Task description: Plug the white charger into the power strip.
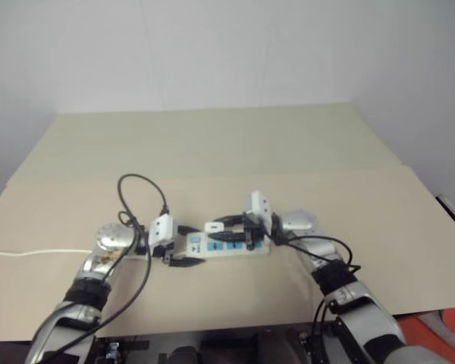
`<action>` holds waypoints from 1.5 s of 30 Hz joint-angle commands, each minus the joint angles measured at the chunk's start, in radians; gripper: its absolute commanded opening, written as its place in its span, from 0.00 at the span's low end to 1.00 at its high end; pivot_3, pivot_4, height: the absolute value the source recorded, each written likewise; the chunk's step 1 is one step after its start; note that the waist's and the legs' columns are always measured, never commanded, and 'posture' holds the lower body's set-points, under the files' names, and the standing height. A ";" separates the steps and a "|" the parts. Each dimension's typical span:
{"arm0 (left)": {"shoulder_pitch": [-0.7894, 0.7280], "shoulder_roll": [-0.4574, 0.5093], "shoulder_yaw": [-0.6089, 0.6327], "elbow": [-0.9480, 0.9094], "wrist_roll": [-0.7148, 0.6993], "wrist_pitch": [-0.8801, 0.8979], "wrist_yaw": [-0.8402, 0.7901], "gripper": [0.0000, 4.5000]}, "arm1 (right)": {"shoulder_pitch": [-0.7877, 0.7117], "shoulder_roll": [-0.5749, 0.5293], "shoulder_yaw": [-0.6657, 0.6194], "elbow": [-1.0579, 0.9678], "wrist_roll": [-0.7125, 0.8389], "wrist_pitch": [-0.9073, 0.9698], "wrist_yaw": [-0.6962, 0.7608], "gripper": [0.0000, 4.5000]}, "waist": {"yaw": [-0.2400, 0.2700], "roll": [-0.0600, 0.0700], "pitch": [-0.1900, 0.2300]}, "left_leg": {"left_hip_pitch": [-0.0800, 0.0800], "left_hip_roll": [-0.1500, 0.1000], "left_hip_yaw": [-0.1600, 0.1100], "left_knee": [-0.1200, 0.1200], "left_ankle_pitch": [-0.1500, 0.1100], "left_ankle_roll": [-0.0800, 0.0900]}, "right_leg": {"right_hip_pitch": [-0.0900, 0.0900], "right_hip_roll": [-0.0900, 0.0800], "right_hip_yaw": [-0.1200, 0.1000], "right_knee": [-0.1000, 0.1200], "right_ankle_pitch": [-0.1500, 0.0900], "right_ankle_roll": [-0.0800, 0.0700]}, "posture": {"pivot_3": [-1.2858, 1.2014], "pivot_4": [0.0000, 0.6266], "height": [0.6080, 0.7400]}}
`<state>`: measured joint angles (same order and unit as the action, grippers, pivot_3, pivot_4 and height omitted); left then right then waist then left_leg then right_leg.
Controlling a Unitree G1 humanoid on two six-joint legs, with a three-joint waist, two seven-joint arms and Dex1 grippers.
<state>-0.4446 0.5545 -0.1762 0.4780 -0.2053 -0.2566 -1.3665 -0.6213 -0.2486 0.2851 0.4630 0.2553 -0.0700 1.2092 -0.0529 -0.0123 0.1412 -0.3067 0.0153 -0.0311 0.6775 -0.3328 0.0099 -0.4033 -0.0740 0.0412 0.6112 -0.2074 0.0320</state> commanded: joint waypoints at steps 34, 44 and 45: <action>0.039 0.000 -0.024 -0.065 0.008 -0.032 -0.029 0.73 | 0.090 -0.024 0.103 0.017 -0.115 0.162 0.004 0.26 | 0.000 -0.002 -0.007 | 0.003 0.000 0.000 -0.004 -0.001 0.001 | 0.001 0.000 0.000 -0.001 -0.003 -0.001 | 0.52 0.24 1.00; 0.032 0.001 -0.023 -0.062 0.008 -0.027 -0.025 0.73 | 0.133 -0.042 0.114 0.012 -0.160 0.051 -0.046 0.26 | 0.004 -0.002 -0.007 | 0.004 0.000 0.001 -0.005 -0.001 0.002 | 0.001 0.000 0.000 -0.001 -0.004 -0.001 | 0.52 0.24 1.00; 0.032 0.001 -0.023 -0.063 0.008 -0.026 -0.026 0.73 | 0.141 -0.042 0.112 0.014 -0.160 0.047 -0.048 0.26 | 0.004 -0.002 -0.008 | 0.004 0.000 0.001 -0.006 -0.001 0.002 | 0.001 0.000 0.000 -0.001 -0.004 -0.001 | 0.52 0.24 1.00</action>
<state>-0.4130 0.5557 -0.1736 0.4499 -0.2100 -0.2541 -1.3567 -0.5624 -0.2585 0.3036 0.3775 0.2181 -0.0624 1.1737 -0.0493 -0.0143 0.1337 -0.3027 0.0155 -0.0304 0.6719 -0.3338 0.0115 -0.4019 -0.0741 0.0417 0.6105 -0.2115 0.0308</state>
